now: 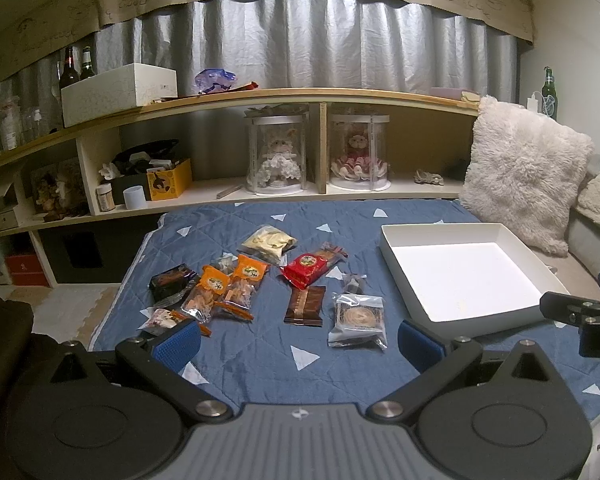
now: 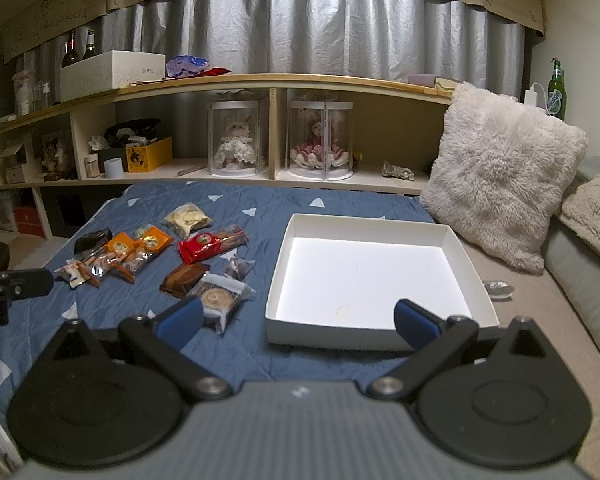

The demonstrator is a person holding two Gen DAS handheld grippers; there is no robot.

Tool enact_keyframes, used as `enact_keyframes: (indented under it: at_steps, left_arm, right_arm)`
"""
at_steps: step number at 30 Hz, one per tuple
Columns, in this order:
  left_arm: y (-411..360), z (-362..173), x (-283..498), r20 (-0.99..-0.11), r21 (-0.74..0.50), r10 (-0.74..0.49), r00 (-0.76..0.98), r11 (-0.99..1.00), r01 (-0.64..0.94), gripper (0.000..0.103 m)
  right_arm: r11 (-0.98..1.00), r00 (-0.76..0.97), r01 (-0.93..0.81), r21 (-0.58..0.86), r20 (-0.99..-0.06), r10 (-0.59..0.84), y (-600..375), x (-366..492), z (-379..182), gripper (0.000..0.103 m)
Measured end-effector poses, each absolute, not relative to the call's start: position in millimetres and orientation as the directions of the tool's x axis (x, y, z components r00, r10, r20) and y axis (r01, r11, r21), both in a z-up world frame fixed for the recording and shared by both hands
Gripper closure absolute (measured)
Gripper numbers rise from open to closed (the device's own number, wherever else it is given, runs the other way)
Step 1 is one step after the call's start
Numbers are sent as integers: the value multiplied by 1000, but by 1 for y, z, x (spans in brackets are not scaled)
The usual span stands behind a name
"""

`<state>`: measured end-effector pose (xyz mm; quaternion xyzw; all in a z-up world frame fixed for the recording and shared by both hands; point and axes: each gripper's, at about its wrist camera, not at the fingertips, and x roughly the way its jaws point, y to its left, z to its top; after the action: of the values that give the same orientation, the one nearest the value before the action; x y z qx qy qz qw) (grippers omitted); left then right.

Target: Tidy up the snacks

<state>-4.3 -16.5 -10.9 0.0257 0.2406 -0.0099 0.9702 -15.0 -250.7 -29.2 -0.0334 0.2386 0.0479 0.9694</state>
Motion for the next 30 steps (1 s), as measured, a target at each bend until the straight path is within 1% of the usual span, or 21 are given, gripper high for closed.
enact_keyframes:
  at_steps: [9,16,23,30]
  left_arm:
    - [-21,-13,-3,-474,49,10,880,999,15,0]
    - [-10,-7,12,-476,21,26,879,1000,-18,0]
    - [-6,-2,37,-441,68,91,893,995,-68,0]
    - [6,1,72,-445,81,128,886,991,-103,0]
  right_arm:
    - [994,886,-100,-33,-458,74,-252,-16,-31,1]
    - [994,888,-104,-22,-452,83,-248,-6,-32,1]
    - [993,881,-108,38,-460,113,-243,19,-33,1]
    - [990,861,-119,72,-489,139,-230,50,-41,1]
